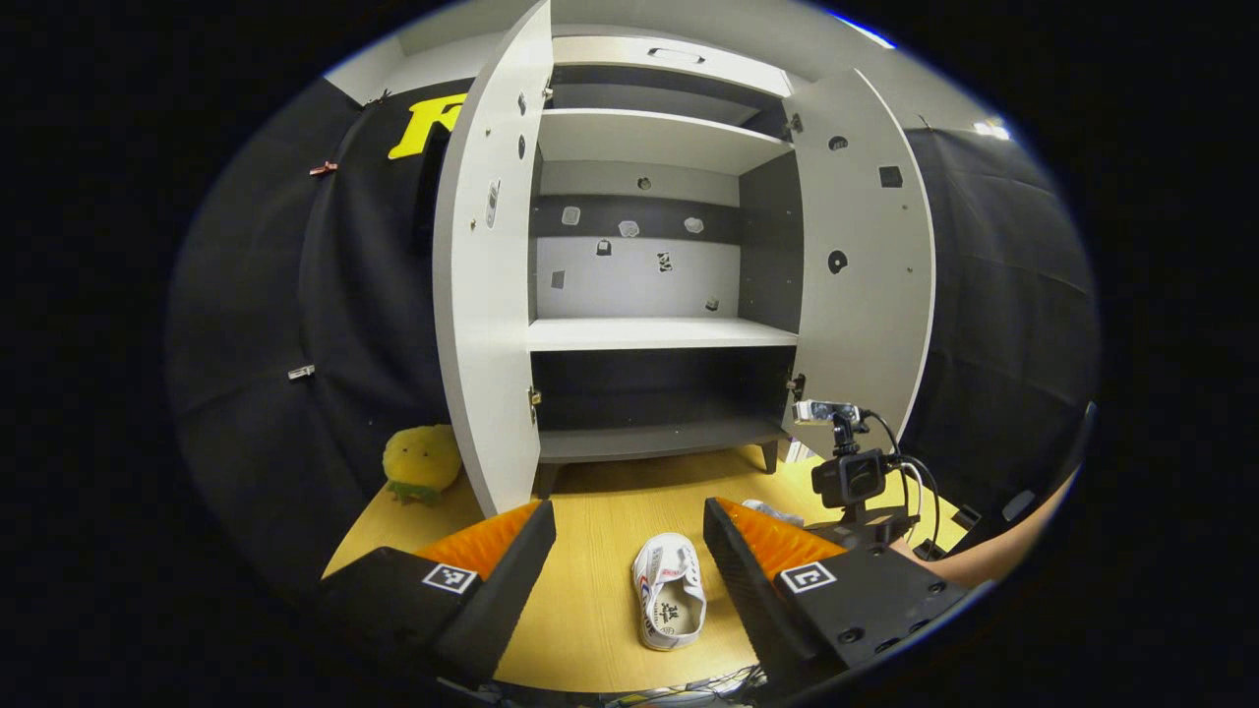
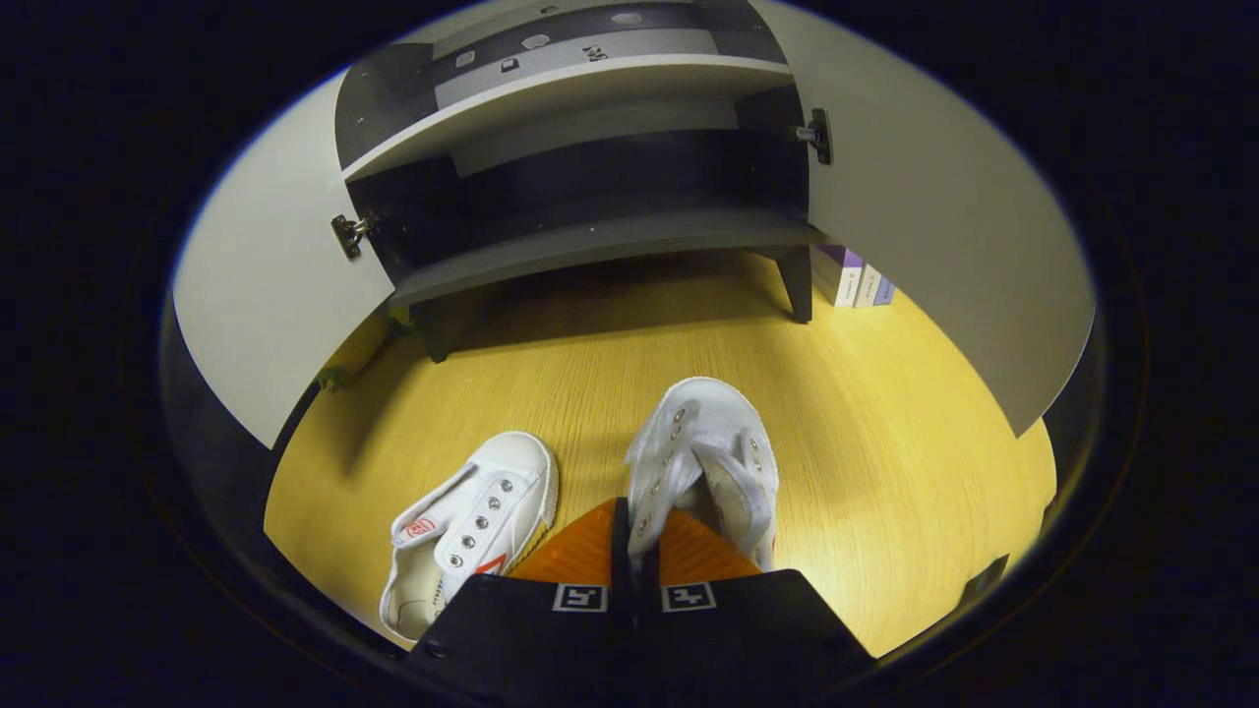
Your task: Grab one shoe with the right hand and put it into the shoe cabinet, grab the other shoe with the left hand and put it into the shoe cabinet; then close the right door with the right hand and the left door with the left hand.
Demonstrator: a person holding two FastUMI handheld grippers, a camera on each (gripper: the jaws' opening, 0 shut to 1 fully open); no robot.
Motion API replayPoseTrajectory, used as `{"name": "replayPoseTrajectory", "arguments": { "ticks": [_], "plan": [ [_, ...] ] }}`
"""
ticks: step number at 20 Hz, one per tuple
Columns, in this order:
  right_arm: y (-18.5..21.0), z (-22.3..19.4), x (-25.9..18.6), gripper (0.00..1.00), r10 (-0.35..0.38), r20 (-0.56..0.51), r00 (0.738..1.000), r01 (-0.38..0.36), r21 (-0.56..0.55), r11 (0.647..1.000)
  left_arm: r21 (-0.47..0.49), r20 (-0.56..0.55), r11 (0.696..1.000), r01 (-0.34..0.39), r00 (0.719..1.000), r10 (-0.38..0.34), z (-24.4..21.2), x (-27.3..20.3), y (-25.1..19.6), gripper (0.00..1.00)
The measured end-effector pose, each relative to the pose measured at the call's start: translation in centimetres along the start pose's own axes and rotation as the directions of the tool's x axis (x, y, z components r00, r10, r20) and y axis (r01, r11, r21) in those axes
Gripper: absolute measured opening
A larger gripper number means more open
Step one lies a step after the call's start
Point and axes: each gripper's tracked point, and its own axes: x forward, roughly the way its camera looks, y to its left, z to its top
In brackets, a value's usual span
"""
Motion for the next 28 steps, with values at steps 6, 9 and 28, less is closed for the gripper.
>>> {"name": "replayPoseTrajectory", "arguments": {
  "ticks": [6, 9, 28],
  "plan": [
    [1.7, 5.7, -5.3, 0.05, 0.003, 0.131, 0.991, 0.004, -0.055, 0.998, 0.017, 0.050, 1.000, 0.022, 0.999, -0.022, 1.1, -0.6, 0.6, 0.96],
    [2.8, 9.3, -8.2, 0.05, 0.008, 0.214, 0.977, 0.016, -0.112, 0.994, 0.014, 0.069, 0.999, 0.043, 0.997, -0.044, 1.3, -0.4, 0.9, 0.95],
    [13.3, 38.1, -15.9, 0.05, 0.150, 0.554, 0.819, 0.028, -0.299, 0.954, 0.053, 0.219, 0.996, 0.075, 0.972, -0.085, 5.8, -0.2, 4.4, 0.95]
  ]
}}
